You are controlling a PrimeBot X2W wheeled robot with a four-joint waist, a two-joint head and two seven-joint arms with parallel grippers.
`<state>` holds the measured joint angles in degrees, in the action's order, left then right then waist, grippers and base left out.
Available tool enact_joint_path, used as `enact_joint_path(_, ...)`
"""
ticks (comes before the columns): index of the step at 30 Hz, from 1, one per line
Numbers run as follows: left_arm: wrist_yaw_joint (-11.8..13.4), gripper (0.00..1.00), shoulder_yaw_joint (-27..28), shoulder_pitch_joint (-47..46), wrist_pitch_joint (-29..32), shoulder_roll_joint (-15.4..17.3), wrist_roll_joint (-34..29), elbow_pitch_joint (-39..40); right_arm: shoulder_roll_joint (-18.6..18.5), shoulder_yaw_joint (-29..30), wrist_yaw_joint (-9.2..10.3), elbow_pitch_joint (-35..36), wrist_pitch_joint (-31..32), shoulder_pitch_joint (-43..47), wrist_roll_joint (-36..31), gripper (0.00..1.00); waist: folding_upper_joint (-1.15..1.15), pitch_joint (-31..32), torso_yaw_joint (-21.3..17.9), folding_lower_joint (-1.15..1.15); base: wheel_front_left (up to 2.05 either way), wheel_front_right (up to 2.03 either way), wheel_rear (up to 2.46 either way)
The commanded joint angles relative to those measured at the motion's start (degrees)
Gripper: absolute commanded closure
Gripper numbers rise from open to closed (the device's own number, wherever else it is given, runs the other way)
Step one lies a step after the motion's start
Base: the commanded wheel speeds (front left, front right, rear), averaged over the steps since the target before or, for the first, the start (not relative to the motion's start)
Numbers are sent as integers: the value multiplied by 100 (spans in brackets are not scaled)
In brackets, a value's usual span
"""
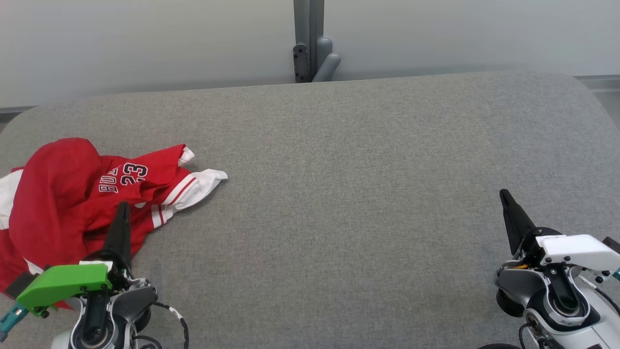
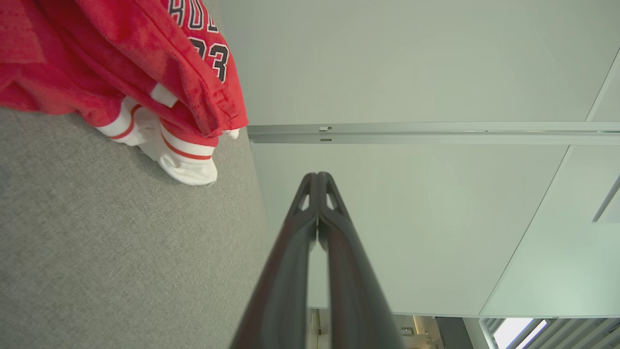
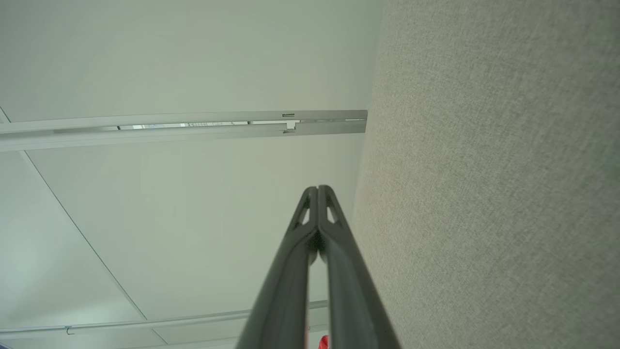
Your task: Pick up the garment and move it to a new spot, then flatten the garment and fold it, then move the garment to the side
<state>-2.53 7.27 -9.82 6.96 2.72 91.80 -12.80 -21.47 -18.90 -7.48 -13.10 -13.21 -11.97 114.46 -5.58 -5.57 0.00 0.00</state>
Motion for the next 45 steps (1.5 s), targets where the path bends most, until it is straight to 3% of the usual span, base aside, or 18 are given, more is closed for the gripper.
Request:
enact_joint_path(1, -3, 100, 5, -41, -11, 33, 11, 22, -28, -1, -2, 15, -17, -6, 21, 100, 0, 0, 0, 0, 0, 0, 0)
enact_joint_path(20, -3, 100, 5, -41, -11, 34, 11, 22, -28, 0, -2, 15, -17, -6, 21, 100, 0, 0, 0, 0, 0, 0, 0)
enact_joint_path(21, -3, 0, 5, -41, -11, 34, 11, 22, -28, 0, -2, 15, -17, -6, 21, 0, 0, 0, 0, 0, 0, 0, 0)
enact_joint_path(29, -38, 0, -110, 152, -147, -14, -5, -98, 186, 45, 0, -61, -14, 133, -226, 0, 11, 9, 3, 0, 0, 0, 0)
enact_joint_path(33, -66, 0, -196, 214, -269, 0, -95, -106, 279, 126, 0, -46, -25, 196, -545, 0, 4, 5, 4, 0, 0, 0, 0)
enact_joint_path(45, -50, 0, -341, 281, -606, 46, -1152, -86, 503, 390, -1, 99, -54, 318, -2460, 0, 0, -3, 11, 0, 0, 0, 0)
